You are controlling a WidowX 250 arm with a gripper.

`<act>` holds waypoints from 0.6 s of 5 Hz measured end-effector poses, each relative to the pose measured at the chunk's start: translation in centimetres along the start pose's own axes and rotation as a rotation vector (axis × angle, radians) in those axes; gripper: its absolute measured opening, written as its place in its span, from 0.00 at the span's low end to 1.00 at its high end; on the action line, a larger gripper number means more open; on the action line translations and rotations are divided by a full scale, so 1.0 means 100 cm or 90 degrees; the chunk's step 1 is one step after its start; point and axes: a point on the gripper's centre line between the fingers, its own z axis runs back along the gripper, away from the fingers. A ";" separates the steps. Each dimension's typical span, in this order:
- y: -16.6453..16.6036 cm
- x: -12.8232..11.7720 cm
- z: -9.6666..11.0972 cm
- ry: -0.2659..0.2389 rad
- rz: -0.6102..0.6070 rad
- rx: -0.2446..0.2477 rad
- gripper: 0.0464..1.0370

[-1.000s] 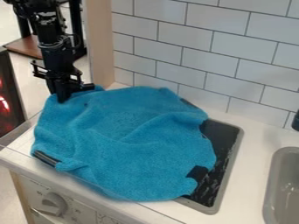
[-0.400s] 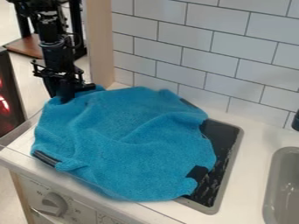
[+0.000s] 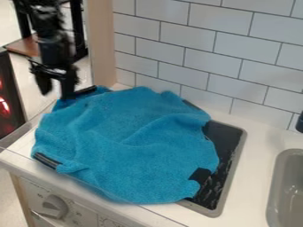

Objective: Unfold the cloth from center to left top

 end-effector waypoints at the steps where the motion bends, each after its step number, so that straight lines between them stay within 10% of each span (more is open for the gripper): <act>1: 0.009 0.004 0.049 -0.090 -0.005 0.005 0.99; 3: 0.004 0.005 0.063 -0.114 -0.024 0.002 0.96</act>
